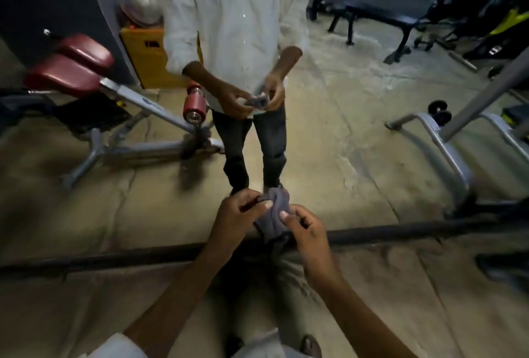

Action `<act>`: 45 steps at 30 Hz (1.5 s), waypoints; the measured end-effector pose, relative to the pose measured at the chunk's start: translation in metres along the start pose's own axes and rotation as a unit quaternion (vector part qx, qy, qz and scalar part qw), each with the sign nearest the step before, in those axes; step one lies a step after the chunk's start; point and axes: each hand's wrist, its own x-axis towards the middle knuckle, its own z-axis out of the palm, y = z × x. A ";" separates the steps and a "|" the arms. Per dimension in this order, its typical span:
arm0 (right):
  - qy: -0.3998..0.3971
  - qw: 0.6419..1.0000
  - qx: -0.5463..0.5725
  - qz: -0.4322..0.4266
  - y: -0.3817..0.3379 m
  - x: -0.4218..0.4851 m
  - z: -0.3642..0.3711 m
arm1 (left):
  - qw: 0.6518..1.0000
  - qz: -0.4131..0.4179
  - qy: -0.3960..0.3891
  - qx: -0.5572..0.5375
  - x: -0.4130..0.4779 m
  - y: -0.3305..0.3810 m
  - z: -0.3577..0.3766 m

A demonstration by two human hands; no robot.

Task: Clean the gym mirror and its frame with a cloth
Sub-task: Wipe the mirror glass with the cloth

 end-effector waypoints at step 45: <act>-0.117 0.933 -0.319 -0.120 0.049 -0.011 -0.093 | 0.949 -0.209 -0.054 -0.228 -0.063 -0.022 0.078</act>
